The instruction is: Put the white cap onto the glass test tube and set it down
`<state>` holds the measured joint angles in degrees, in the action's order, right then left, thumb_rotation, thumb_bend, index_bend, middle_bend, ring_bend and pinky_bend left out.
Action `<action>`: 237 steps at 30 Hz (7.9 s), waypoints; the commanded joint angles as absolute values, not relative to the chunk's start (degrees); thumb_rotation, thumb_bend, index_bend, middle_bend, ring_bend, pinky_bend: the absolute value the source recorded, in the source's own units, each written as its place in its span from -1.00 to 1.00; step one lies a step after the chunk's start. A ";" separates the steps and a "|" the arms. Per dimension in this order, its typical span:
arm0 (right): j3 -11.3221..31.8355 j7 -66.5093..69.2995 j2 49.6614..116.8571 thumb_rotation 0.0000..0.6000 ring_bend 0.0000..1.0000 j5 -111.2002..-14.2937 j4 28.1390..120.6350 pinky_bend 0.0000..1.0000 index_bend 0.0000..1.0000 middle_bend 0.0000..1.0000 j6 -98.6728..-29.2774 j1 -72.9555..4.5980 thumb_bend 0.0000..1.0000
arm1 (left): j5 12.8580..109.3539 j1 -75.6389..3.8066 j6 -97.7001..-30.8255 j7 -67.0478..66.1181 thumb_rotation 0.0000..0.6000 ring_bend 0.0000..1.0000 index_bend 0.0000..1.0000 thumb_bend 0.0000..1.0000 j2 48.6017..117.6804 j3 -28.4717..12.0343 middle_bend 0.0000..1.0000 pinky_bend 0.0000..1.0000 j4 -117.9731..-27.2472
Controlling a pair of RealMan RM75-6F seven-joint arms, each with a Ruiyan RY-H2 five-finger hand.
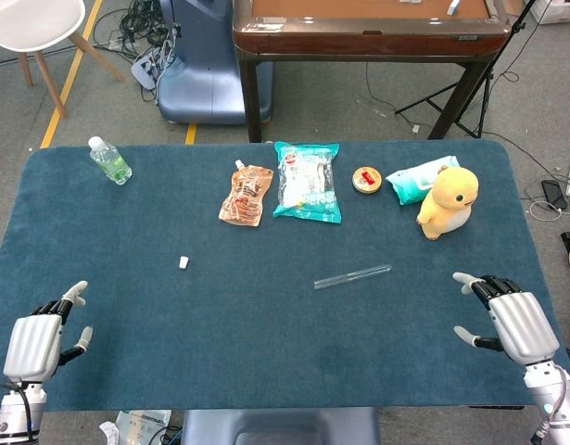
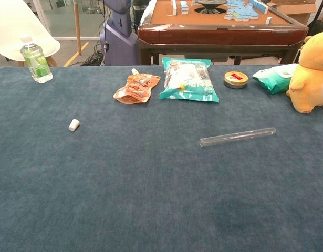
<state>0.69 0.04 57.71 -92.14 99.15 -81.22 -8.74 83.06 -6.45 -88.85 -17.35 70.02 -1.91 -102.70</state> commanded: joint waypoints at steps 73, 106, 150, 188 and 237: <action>2.35 -1.67 57.50 1.00 -0.38 -89.18 99.12 -0.35 -0.55 -0.20 -78.90 -10.50 -0.72 | 39.16 -53.09 -38.19 -29.08 1.00 1.00 -0.57 0.26 82.44 -3.47 1.00 1.00 -75.51; 2.13 -2.24 57.37 1.00 -0.37 -89.93 100.05 -0.35 -0.55 -0.20 -79.40 -10.35 -0.73 | 41.62 -50.81 -43.65 -28.19 1.00 1.00 -0.55 0.27 74.75 2.50 1.00 1.00 -87.64; 2.07 -1.56 57.13 1.00 -0.37 -89.45 99.40 -0.35 -0.55 -0.19 -80.17 -9.41 -0.73 | 52.53 -48.69 -48.61 -25.23 1.00 1.00 -0.23 -0.50 81.01 -1.33 1.00 1.00 -80.43; 1.92 -2.25 56.90 1.00 -0.37 -89.09 99.92 -0.35 -0.55 -0.18 -80.12 -8.94 -0.72 | 55.54 -46.91 -46.28 -23.22 1.00 1.00 -0.02 -0.48 86.16 -3.57 1.00 1.00 -72.24; 1.85 -2.64 56.82 1.00 -0.37 -88.42 99.82 -0.35 -0.55 -0.18 -79.27 -8.92 -0.73 | 55.84 -46.55 -45.22 -21.99 1.00 1.00 0.11 -0.42 86.11 -5.46 1.00 1.00 -72.24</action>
<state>1.85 -2.60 56.85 -88.46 99.78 -79.32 -8.89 55.62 -46.68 -45.10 -22.40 86.34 -5.27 -71.99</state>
